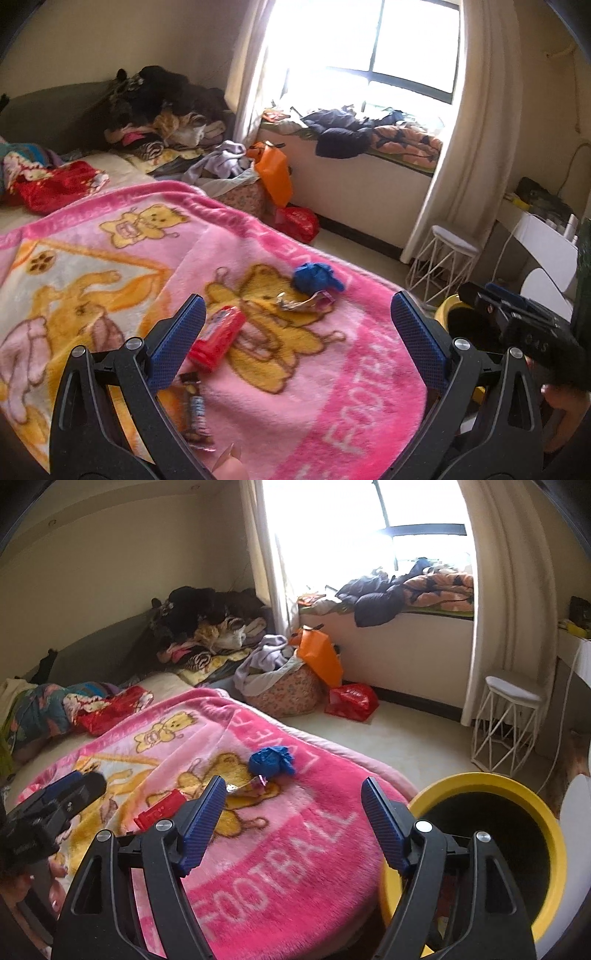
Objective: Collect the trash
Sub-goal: 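Move both open tools from the bin back over the blanket trash, then grasp the chocolate bar with the left tool while the right tool grasps the foil wrapper, then carry the chocolate bar and foil wrapper over the yellow bin with both tools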
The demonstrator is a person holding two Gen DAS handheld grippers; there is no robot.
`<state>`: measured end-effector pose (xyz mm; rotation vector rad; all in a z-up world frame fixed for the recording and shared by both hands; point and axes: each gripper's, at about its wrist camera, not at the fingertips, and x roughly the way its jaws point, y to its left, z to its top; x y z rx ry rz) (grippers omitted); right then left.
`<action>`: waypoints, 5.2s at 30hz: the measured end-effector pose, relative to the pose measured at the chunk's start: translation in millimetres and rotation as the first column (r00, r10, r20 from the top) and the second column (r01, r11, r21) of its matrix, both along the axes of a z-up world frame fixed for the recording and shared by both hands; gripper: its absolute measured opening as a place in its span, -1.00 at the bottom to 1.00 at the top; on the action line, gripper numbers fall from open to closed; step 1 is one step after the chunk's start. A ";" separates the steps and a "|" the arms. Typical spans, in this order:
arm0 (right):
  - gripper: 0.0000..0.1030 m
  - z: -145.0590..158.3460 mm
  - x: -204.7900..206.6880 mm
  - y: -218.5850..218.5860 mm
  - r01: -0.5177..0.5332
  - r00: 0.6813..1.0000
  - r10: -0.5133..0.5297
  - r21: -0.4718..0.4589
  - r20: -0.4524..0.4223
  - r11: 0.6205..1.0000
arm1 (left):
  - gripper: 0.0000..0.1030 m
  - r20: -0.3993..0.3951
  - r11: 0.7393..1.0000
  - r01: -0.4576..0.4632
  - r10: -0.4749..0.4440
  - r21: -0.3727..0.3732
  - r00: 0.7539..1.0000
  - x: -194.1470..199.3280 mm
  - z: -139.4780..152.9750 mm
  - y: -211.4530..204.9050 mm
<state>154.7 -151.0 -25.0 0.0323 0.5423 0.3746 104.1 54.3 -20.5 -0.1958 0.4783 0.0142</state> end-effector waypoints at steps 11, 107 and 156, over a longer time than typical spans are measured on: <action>0.34 -35.6 65.3 48.6 -0.046 0.990 0.050 0.033 -0.132 0.998 | 0.79 -0.097 0.999 -0.045 0.044 -0.005 0.994 -3.5 -34.8 36.8; -0.85 -22.2 -9.8 -113.1 0.272 0.960 -0.262 0.095 -0.100 0.958 | -0.78 -0.068 0.947 0.311 -0.317 -0.082 0.946 5.5 -4.6 -107.3; -0.84 -47.6 -23.4 -233.6 0.543 0.836 -0.532 0.071 -0.135 0.837 | -0.78 -0.123 0.842 0.537 -0.539 -0.050 0.833 49.6 -33.8 -238.5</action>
